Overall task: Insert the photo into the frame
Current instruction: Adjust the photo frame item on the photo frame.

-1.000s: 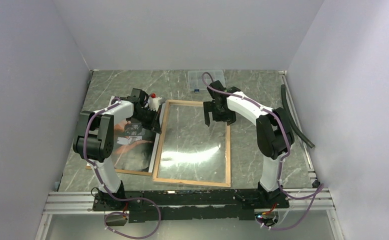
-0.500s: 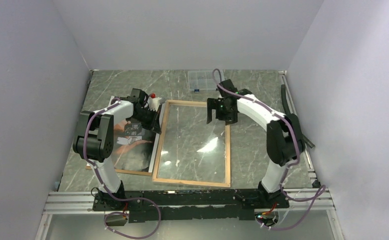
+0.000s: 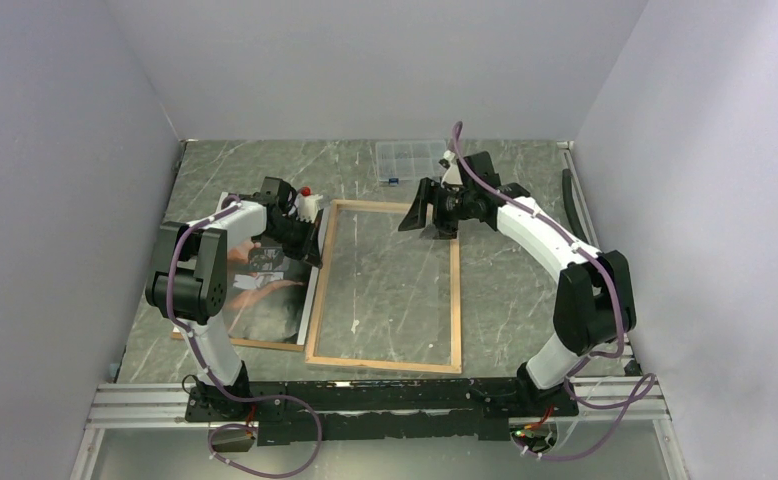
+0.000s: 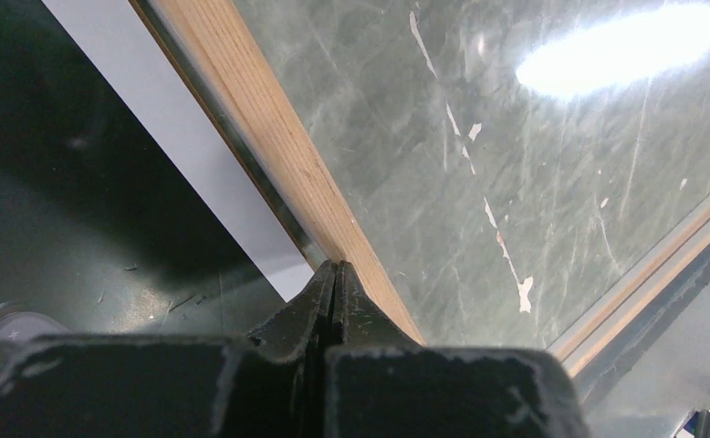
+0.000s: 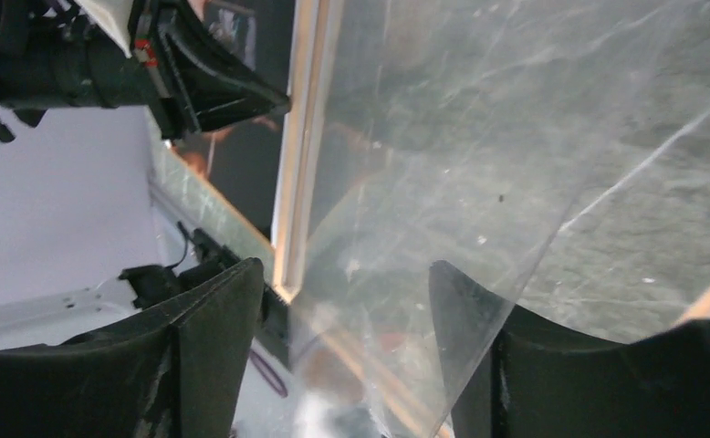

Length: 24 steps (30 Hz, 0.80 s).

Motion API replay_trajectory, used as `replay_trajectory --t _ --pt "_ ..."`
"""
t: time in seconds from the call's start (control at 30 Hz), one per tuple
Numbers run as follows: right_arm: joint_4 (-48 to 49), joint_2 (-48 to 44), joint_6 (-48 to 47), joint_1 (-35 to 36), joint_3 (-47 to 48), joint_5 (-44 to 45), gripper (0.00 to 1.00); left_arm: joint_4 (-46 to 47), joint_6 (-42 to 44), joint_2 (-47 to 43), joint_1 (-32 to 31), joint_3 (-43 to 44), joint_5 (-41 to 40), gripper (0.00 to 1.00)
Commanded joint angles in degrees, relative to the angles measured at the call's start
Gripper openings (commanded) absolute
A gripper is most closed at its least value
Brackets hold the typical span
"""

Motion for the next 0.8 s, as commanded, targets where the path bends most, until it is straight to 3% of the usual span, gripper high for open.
replay_trajectory --t 0.0,0.1,0.37,0.77 --pt "5.6 -2.7 3.5 -0.7 -1.1 -7.4 0.66 -3.2 2.1 0.7 -0.7 -1.3 -1.4 0.03" --pt "7.4 -3.1 4.5 -0.9 -2.1 -8.5 0.60 -3.3 2.1 0.6 -0.7 -1.1 -1.5 0.03" --pt "14.2 -3.6 8.4 -0.9 -6.2 -12.1 0.59 -3.5 2.3 0.5 -0.6 -1.1 -1.6 0.03" --pt "24.0 -5.7 14.5 -1.0 -14.4 -10.4 0.38 -3.8 2.4 0.9 -0.6 -1.2 -1.2 0.03"
